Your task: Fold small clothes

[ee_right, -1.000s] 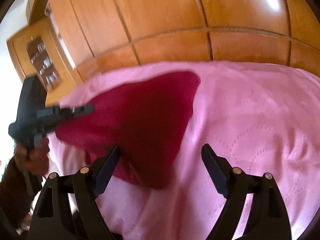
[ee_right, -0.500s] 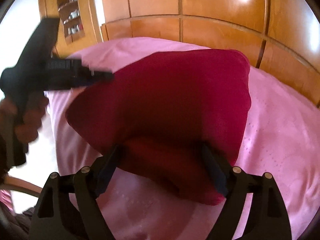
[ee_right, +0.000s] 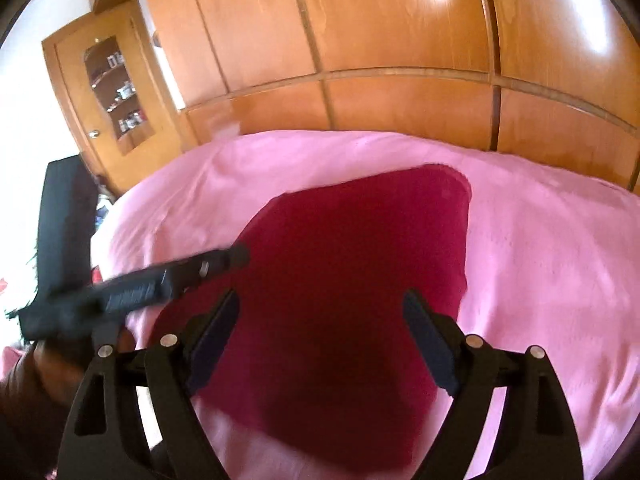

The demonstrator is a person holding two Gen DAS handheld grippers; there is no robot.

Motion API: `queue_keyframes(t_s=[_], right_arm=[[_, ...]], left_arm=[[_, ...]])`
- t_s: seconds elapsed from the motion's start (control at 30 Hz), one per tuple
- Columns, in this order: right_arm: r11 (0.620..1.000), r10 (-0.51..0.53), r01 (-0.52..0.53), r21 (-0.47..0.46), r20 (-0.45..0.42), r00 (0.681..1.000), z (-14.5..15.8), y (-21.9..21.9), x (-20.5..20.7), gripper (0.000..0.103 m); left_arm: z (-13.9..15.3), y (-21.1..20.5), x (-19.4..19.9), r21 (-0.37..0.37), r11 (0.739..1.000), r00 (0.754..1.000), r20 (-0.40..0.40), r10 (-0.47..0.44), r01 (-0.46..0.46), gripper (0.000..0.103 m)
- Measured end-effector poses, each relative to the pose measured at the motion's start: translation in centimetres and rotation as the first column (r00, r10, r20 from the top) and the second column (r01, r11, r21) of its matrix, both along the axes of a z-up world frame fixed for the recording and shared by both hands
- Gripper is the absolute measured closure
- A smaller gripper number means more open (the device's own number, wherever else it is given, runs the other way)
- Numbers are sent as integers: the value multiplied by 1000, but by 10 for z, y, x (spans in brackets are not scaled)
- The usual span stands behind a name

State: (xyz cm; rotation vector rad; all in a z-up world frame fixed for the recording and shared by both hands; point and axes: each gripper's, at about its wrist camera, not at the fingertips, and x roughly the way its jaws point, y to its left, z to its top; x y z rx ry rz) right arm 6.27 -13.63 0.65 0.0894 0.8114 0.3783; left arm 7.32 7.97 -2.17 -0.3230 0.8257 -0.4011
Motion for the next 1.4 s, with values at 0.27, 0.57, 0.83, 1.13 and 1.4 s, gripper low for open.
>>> queue_keyframes(t_s=[0.27,0.57,0.83,1.13,1.4], right_arm=[[991,-27,37,-128,80,996,-59,-2,8,19],[994,-38,47,-102,86,996,-59,-5,3,18],[996,-85,85,1,-26,996,-33,-35,0,4],[959,-138,170,228,-151,979,-40,-91,30,5],[976,-65,97,195,-162,985,-54,-63,41,38]], left_arm=[[-43,-10,-5,61,996,998,18,-59,58,59],[-17,-11,-14,94,995,1000,1,-24,24,59],[12,14,-19,94,993,997,37,69,-72,39],[-17,27,17,-92,996,992,-123,-7,-4,39],[-57,29,30,-181,982,982,-164,-93,63,51]])
